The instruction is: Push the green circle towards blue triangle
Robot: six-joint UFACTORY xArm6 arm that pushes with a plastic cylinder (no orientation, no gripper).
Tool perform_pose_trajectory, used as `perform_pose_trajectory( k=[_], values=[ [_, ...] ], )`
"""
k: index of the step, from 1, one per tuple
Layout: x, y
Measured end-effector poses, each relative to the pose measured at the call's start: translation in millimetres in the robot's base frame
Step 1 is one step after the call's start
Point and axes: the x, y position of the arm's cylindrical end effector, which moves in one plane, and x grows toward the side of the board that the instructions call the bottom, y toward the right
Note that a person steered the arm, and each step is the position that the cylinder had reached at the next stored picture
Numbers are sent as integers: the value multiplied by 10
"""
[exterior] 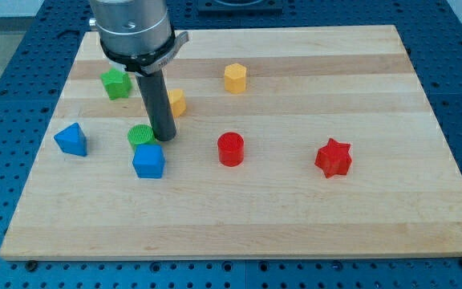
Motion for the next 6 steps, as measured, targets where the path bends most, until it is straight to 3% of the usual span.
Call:
perform_pose_trajectory(
  k=[6],
  values=[
    [-18,-510]
  ],
)
